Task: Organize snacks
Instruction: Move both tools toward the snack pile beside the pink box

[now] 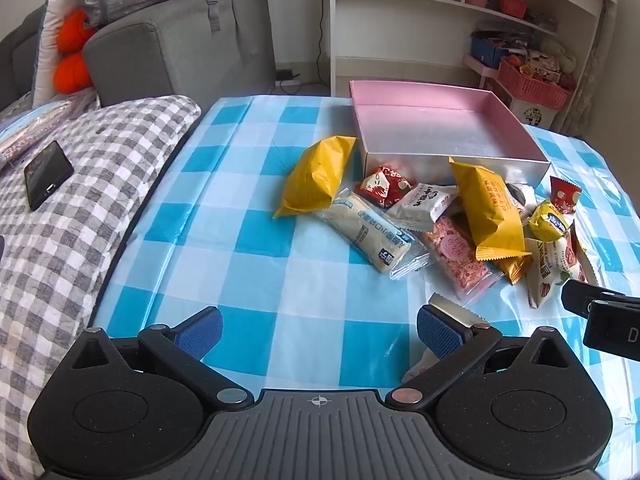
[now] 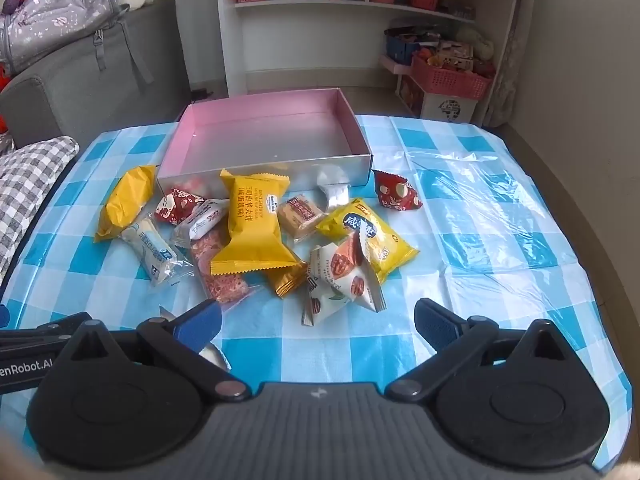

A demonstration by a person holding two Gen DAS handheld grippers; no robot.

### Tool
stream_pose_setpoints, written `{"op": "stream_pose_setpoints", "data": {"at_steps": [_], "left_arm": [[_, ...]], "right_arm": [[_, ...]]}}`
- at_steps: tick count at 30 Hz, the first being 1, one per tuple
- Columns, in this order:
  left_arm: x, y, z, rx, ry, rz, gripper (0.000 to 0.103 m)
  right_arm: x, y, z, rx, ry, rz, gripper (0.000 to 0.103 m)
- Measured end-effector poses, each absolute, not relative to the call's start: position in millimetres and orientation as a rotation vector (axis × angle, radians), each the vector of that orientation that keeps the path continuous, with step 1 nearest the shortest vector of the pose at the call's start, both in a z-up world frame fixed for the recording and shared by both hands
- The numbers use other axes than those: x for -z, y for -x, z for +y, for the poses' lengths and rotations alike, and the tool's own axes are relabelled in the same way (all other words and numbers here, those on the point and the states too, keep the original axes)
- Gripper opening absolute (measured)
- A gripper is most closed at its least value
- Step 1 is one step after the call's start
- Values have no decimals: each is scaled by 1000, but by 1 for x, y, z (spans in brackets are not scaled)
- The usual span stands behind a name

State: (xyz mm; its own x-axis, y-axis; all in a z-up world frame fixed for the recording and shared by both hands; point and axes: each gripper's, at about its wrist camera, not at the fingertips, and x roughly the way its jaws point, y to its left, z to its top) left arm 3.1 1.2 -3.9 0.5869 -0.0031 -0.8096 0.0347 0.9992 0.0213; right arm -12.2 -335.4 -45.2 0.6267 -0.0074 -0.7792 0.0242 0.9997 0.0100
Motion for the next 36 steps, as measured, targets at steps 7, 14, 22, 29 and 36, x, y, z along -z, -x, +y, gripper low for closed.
{"op": "stream_pose_setpoints", "data": {"at_steps": [7, 14, 22, 29, 36], "left_arm": [[5, -6, -2, 11, -44, 942, 103], [6, -7, -2, 8, -49, 941, 103], [7, -5, -3, 9, -54, 942, 103], [8, -5, -4, 3, -61, 944, 103], [8, -5, -3, 0, -68, 942, 103]], "right_arm": [[44, 13, -338, 11, -27, 893, 103], [44, 13, -337, 6, -31, 896, 103], [44, 14, -336, 6, -31, 896, 103], [44, 14, -336, 5, -32, 894, 103], [44, 14, -337, 6, -37, 900, 103]]}}
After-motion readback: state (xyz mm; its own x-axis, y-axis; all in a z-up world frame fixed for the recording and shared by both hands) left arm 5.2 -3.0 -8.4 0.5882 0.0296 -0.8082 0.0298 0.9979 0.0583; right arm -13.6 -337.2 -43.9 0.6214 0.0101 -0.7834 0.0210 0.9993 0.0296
